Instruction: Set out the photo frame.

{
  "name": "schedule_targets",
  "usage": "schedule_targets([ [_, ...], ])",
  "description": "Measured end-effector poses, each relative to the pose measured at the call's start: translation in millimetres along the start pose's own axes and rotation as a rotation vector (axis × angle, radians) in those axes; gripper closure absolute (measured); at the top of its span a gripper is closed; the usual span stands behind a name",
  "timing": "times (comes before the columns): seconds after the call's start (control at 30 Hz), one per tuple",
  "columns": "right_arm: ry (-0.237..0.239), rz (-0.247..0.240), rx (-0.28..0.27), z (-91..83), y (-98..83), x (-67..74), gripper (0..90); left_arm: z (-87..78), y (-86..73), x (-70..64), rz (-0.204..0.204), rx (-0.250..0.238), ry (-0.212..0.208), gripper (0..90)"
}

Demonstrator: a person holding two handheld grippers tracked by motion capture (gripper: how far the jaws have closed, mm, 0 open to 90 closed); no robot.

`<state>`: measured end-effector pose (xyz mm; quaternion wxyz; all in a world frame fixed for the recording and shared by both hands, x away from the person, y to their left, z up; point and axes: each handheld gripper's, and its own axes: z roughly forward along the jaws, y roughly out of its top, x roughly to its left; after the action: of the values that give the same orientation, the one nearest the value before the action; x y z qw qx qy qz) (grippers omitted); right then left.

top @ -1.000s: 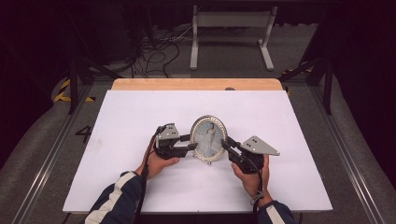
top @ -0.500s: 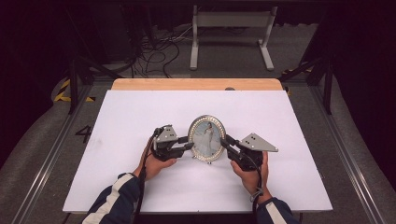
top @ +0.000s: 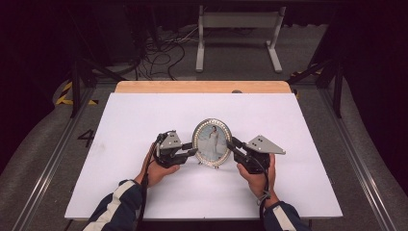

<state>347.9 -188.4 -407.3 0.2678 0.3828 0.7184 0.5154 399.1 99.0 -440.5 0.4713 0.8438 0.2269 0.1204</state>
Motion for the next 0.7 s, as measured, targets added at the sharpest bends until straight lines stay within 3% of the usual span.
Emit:
schedule_targets([
  [0.7,-0.004,0.006,0.005,3.5,1.6,-4.2,76.3,0.0,-0.3,-4.2,0.017,0.011,-0.003,71.2],
])
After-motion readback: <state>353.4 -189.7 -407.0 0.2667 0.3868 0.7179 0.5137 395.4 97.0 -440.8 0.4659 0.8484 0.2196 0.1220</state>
